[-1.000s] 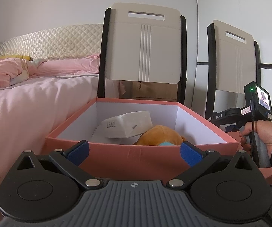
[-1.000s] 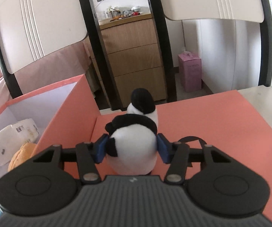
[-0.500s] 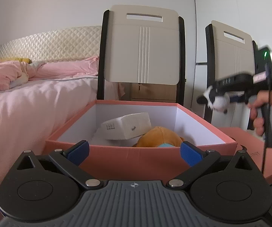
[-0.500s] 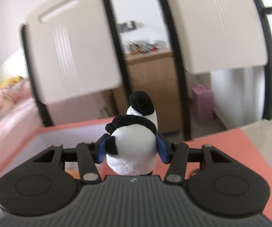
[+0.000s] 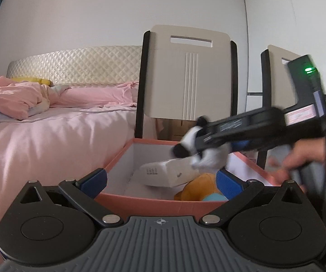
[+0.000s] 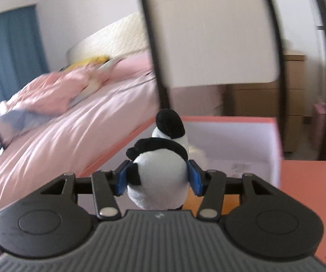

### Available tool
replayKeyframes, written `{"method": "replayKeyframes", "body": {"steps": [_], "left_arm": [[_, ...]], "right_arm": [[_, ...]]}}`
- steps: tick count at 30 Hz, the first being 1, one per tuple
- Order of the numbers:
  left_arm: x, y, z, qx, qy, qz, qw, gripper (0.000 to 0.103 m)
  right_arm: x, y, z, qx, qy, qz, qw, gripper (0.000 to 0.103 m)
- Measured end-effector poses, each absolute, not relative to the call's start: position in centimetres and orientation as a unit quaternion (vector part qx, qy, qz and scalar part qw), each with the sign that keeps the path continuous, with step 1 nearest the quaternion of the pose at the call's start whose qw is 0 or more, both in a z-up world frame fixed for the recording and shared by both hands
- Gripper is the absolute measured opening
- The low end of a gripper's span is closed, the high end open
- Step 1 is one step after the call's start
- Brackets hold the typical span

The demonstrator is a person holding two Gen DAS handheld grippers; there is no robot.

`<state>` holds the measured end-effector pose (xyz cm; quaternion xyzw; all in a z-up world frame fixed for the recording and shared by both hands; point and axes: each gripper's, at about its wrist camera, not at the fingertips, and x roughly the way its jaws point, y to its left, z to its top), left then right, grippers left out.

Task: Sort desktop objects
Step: 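Open the right gripper over the box to drop the panda plush, then move the right tool to the edge of the pink JOSINY lid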

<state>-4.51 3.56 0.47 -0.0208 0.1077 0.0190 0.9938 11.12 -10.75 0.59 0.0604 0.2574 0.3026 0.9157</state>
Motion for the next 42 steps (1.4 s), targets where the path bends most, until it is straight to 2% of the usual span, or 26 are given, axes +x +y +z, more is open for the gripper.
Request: {"method": "replayKeyframes", "body": {"steps": [13, 14, 16, 18, 19, 30, 38, 39, 42], "left_arm": [[-4.6, 3.4, 0.7, -0.027, 0.106, 0.011, 0.994, 0.103], [-4.6, 3.3, 0.7, -0.026, 0.106, 0.011, 0.994, 0.103], [-4.6, 3.2, 0.7, -0.026, 0.106, 0.009, 0.994, 0.103], [-4.6, 3.0, 0.7, -0.025, 0.106, 0.007, 0.994, 0.103], [-4.6, 3.0, 0.7, -0.025, 0.106, 0.006, 0.994, 0.103], [-4.8, 2.8, 0.3, -0.021, 0.106, -0.005, 0.994, 0.103], [-4.8, 2.4, -0.1, -0.014, 0.111, -0.013, 0.994, 0.103], [-4.8, 2.3, -0.1, -0.012, 0.111, -0.013, 0.994, 0.103], [-4.8, 2.1, -0.3, -0.009, 0.114, -0.017, 0.993, 0.103]], "right_arm": [[12.2, -7.9, -2.9, 0.048, 0.305, 0.314, 0.898, 0.057], [12.4, -8.0, -3.0, 0.055, 0.306, 0.316, 0.896, 0.059], [12.5, -8.6, -2.9, 0.073, 0.303, 0.316, 0.896, 0.079], [12.2, -9.4, -2.3, 0.079, 0.286, 0.304, 0.905, 0.088], [12.0, -9.9, -2.0, 0.080, 0.278, 0.300, 0.909, 0.089], [8.3, -17.1, 1.5, 0.100, 0.209, 0.244, 0.942, 0.094], [2.9, -20.9, 1.9, 0.083, 0.170, 0.209, 0.960, 0.100], [2.2, -21.3, 1.9, 0.081, 0.164, 0.203, 0.962, 0.103], [0.1, -22.6, 1.7, 0.069, 0.144, 0.174, 0.972, 0.103]]}}
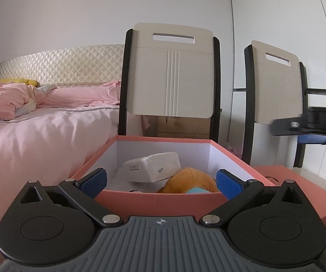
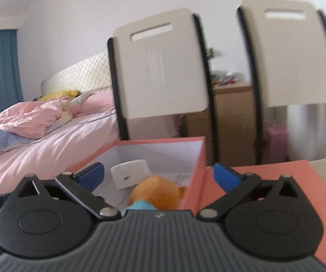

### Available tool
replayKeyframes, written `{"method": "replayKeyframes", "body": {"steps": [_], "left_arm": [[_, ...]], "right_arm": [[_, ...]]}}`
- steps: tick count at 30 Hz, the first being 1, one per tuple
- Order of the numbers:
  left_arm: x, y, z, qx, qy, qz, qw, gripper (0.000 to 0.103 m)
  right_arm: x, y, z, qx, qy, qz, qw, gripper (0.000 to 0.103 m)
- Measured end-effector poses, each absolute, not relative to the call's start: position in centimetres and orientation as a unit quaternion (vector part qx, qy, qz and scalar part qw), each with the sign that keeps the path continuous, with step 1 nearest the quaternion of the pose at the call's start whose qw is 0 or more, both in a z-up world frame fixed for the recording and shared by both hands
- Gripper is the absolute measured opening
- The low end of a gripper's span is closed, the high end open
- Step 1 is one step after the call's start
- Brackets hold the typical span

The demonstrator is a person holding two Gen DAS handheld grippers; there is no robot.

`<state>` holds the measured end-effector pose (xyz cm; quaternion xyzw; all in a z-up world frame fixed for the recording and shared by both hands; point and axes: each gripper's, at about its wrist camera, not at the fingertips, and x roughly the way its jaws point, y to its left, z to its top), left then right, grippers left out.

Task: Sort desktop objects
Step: 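Move the right tool to the edge of the pink JOSINY lid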

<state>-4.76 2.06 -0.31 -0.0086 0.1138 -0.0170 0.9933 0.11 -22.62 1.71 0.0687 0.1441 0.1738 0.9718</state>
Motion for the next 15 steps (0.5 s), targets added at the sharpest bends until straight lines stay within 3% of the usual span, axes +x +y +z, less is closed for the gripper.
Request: {"method": "replayKeyframes", "body": {"steps": [15], "left_arm": [[-4.7, 0.7, -1.2, 0.008, 0.127, -0.036, 0.991, 0.103]], "right_arm": [[-4.0, -27.3, -1.0, 0.064, 0.141, 0.112, 0.982, 0.103]]}}
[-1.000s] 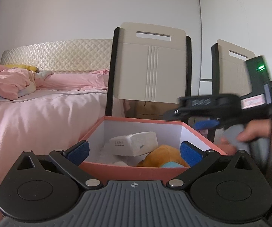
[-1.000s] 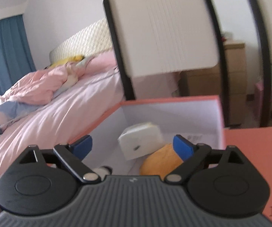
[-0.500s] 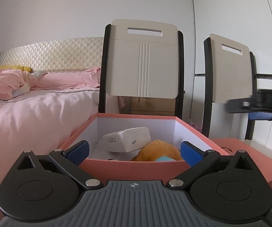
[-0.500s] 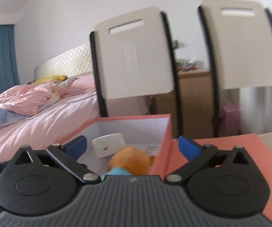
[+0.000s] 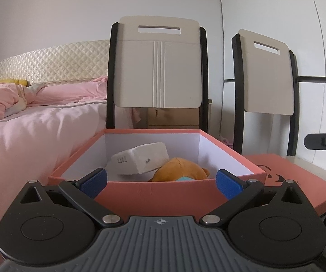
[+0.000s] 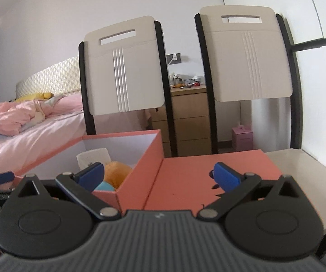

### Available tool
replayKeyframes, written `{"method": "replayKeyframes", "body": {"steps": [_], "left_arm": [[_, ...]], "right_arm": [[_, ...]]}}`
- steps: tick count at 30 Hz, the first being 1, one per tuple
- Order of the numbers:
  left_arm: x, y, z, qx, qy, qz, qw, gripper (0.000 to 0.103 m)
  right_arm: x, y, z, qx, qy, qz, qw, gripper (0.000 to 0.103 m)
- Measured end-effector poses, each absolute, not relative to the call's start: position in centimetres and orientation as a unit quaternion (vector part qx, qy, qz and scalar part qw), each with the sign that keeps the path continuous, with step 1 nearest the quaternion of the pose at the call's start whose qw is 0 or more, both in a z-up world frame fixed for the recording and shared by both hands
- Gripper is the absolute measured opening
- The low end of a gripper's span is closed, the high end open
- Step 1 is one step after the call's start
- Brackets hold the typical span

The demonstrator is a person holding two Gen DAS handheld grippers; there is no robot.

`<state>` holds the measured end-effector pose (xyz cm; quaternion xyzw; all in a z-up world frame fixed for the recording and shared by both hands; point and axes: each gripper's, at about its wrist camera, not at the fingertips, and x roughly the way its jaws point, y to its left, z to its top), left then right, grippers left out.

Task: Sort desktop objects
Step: 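Move the right tool to the edge of the pink JOSINY lid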

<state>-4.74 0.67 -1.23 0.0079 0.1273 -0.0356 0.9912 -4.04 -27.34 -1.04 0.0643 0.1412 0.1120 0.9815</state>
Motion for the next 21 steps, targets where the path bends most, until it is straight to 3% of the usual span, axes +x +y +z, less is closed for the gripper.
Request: {"method": "replayKeyframes", "body": {"steps": [21], "left_arm": [[-6.4, -1.6, -1.6, 0.018, 0.139, -0.180, 0.974, 0.103]], "right_arm": [[-4.9, -33.6, -1.6, 0.090, 0.152, 0.037, 0.984, 0.103]]}}
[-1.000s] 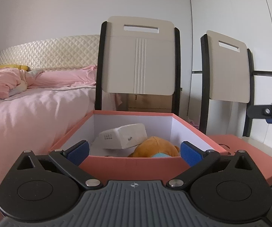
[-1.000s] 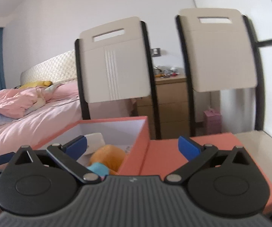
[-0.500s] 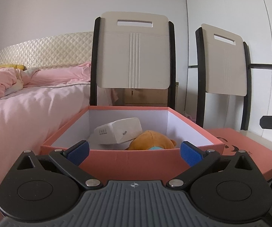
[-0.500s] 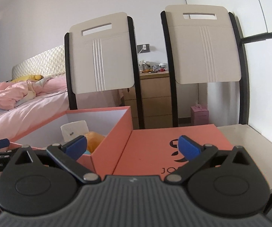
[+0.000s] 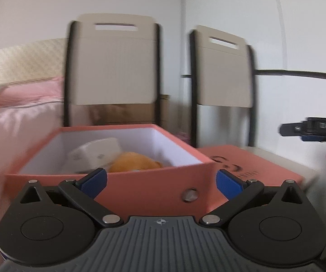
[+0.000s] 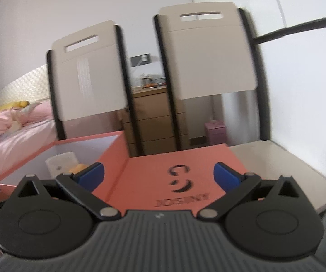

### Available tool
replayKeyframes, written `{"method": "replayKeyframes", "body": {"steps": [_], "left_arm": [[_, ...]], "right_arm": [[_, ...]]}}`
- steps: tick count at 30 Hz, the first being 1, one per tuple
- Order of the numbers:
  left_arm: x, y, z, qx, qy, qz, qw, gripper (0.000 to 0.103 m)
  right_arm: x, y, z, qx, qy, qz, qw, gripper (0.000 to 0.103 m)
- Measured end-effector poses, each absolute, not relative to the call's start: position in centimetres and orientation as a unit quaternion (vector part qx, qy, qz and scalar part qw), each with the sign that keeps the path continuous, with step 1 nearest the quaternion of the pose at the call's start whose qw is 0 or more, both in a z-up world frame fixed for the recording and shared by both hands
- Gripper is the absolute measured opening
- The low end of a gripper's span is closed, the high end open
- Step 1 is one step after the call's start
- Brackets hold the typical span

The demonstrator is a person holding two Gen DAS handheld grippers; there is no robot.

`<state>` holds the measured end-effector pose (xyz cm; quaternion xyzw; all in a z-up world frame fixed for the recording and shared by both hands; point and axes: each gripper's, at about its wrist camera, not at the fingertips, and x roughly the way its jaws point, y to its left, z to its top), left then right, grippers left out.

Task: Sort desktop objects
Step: 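Move the right tool to the edge of the pink JOSINY lid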

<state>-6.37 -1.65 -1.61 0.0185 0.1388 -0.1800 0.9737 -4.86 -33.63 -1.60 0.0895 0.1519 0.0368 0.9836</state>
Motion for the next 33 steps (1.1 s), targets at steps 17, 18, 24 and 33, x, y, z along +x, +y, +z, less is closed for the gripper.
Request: {"method": "replayKeyframes", "body": {"steps": [17, 18, 24, 33], "left_arm": [[-5.4, -6.4, -6.0, 0.064, 0.206, -0.205, 0.955, 0.103], [-5.2, -6.6, -6.3, 0.067, 0.210, -0.203, 0.954, 0.103], [-4.0, -6.5, -7.0, 0.062, 0.229, -0.200, 0.951, 0.103], [-3.1, -7.0, -8.3, 0.043, 0.242, -0.193, 0.950, 0.103]], "right_arm": [[-5.4, -43.0, -6.3, 0.076, 0.226, -0.001, 0.971, 0.103], [-5.3, -43.8, -6.8, 0.084, 0.231, -0.002, 0.969, 0.103], [-4.8, -47.1, -9.0, 0.150, 0.262, -0.005, 0.953, 0.103], [-3.5, -46.9, -11.0, 0.132, 0.273, 0.014, 0.953, 0.103]]}}
